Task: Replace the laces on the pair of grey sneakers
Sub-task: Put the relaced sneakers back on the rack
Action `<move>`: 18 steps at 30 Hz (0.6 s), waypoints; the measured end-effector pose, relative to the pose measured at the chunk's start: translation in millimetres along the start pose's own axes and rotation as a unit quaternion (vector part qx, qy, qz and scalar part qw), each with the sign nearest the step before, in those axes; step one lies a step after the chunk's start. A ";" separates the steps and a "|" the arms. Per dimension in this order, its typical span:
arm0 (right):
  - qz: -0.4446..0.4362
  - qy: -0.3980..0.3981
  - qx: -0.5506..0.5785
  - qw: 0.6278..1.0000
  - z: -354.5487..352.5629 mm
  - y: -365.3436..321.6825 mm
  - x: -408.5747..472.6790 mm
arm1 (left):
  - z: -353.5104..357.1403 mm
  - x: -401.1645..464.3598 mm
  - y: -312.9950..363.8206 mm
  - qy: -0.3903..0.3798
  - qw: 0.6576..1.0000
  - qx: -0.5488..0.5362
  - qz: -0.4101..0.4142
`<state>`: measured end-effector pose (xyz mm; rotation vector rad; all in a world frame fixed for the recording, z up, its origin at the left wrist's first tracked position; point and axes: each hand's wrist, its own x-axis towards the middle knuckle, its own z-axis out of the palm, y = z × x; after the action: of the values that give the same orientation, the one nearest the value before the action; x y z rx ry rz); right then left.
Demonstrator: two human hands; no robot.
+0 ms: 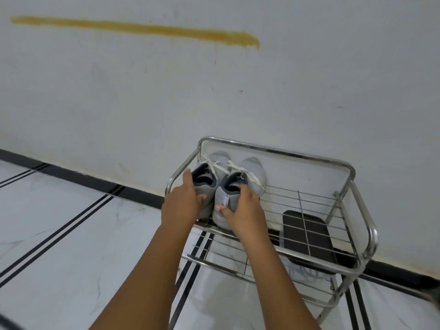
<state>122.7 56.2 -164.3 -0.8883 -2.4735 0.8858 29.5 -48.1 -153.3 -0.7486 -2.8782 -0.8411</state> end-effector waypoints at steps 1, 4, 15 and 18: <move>0.016 -0.014 0.010 1.000 -1.1 -2.2 -3.5 | -5.6 -6.5 0.4 -0.015 1.000 -0.015 -0.017; 0.077 -0.003 0.009 0.997 -3.7 -13.0 -16.6 | -25.0 -7.1 -6.1 -0.051 0.993 -0.059 -0.085; 0.127 -0.251 0.053 0.958 152.1 29.8 -162.9 | 18.8 -125.4 -198.3 -0.266 0.947 0.002 -0.181; 0.247 -0.387 0.037 0.887 200.2 68.5 -197.0 | 64.6 -175.6 -252.8 -0.291 0.928 0.059 -0.226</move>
<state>193.6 -120.9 -381.5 -1.3774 -2.8449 1.7907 72.2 -277.0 -364.6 -0.3609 -3.6857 -0.5176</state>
